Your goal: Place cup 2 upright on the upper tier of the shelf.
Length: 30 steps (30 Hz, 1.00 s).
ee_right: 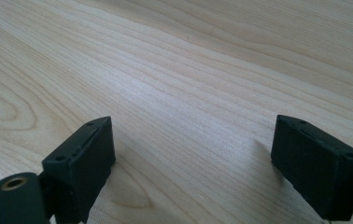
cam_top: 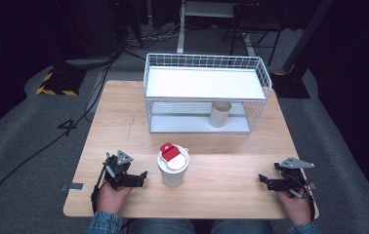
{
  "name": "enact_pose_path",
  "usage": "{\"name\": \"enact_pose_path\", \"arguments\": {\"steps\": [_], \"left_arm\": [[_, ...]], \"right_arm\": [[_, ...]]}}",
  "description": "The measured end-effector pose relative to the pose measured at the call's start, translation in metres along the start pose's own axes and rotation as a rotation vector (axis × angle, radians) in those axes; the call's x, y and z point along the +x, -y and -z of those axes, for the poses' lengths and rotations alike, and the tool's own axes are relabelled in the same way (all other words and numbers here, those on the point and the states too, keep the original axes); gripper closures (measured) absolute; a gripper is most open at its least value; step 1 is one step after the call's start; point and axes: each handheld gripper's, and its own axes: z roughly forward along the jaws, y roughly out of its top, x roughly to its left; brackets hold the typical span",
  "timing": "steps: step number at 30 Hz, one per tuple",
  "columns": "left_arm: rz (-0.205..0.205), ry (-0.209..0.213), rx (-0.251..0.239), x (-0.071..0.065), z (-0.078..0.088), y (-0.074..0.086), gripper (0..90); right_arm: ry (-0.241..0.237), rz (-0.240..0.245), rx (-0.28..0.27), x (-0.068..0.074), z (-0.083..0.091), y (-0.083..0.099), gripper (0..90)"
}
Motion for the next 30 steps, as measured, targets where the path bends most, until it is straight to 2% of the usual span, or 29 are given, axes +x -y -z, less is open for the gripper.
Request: {"name": "enact_pose_path", "arguments": {"steps": [2,3,5,6,7,10,15,18,23,25,30], "left_arm": [[-0.017,0.008,-0.032,-0.005,0.008,0.000,0.3],[-0.017,0.008,-0.032,-0.005,0.008,0.000,0.3],[-0.037,0.022,-0.076,-0.011,0.018,0.002,0.3],[-0.037,0.022,-0.076,-0.011,0.018,0.002,0.3],[-0.052,0.026,-0.104,-0.016,0.024,0.003,0.3],[-0.059,0.036,-0.126,-0.019,0.029,0.004,0.3],[-0.061,0.070,-0.194,-0.028,0.041,0.007,0.3],[-0.063,0.081,-0.217,-0.032,0.044,0.008,0.3],[-0.075,0.116,-0.295,-0.042,0.051,0.007,0.3],[-0.092,0.134,-0.333,-0.047,0.052,0.006,0.3],[-0.095,0.163,-0.371,-0.053,0.053,0.005,0.1]], "right_arm": [[0.000,0.000,0.000,0.000,0.000,0.000,14.0],[0.000,0.000,0.000,0.000,0.000,0.000,14.0],[0.001,-0.001,-0.001,0.000,0.000,0.000,14.0],[0.001,-0.001,-0.001,0.000,0.000,0.000,14.0],[0.001,-0.001,-0.001,0.000,0.000,0.000,14.0],[0.001,0.000,-0.001,0.000,0.000,0.000,14.0],[0.002,-0.003,0.000,0.000,0.000,0.000,14.0],[0.002,-0.003,0.000,0.000,0.000,0.000,14.0],[0.002,-0.002,0.000,0.000,0.000,0.000,14.0],[0.004,-0.004,0.000,0.000,0.000,0.000,14.0],[0.005,-0.003,0.000,0.000,0.000,0.000,14.0]]}}
